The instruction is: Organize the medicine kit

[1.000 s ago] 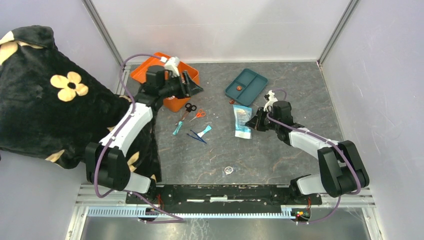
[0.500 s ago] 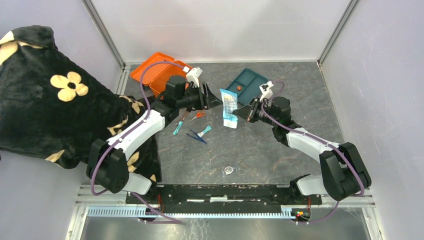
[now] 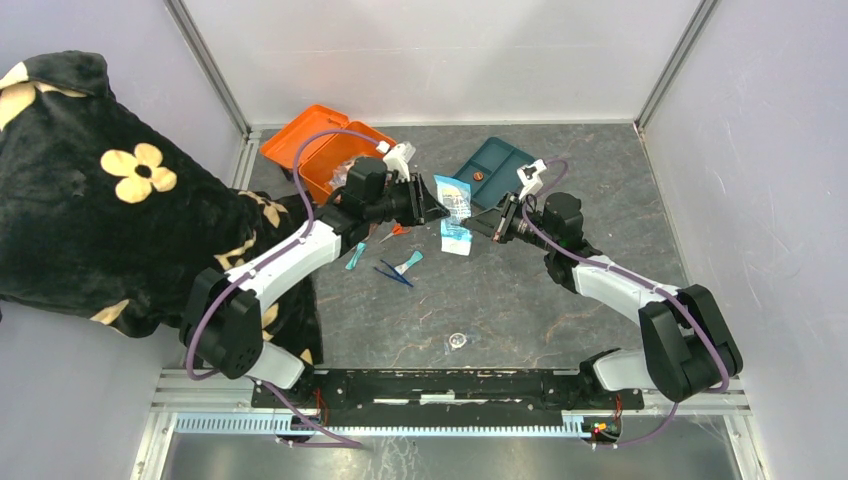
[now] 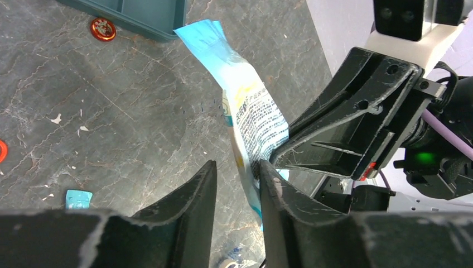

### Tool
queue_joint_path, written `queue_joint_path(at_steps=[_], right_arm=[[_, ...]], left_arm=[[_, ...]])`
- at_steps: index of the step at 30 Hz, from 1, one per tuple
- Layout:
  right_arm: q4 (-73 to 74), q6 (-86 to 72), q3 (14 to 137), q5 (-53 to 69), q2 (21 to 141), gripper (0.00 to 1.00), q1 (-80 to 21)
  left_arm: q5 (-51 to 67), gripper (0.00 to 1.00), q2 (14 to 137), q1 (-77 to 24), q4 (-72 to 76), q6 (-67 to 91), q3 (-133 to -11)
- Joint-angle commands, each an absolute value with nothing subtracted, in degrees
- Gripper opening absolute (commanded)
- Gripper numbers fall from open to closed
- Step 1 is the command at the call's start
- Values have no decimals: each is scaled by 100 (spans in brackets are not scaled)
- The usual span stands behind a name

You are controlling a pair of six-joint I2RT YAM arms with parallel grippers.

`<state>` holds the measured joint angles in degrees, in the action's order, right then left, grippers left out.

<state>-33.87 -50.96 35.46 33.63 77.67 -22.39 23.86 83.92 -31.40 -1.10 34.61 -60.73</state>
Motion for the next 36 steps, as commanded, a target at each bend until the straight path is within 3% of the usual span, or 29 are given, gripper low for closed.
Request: queue_joint_path(at_steps=[1,7,10,14,18,22,27,36], right_arm=[[-3799,-5147,3665,3550,7583,6,-2269],[-3450,-4854,3647,3376,7510,11,-2260],[-2918,-4486,3677,3071,7367,25,-2264],[-1655,-3604,4043,2480,7148,56,-2259],[-557,-2750,4254,1634,6846,68,-2241],[-151,-2380,4080,1267,6530,71,-2198],[207,-2055,3995,1361,6475,72,-2170],[442,-1785,3854,1472,6390,72,-2155]], left_arm=[[2280,37,8500,-3220,92,3654,-6293],[2314,4,8578,-3243,72,3578,-6425],[2195,2,8569,-3248,-111,3421,-6530],[2038,2,8612,-3237,-506,3008,-6755],[1368,2,8748,-3154,-1551,1993,-7441],[504,2,8959,-2889,-2517,1065,-8308],[-1753,2,9645,-2848,-3787,-238,-9497],[-4025,2,10573,-2803,-3805,-1961,-10282]])
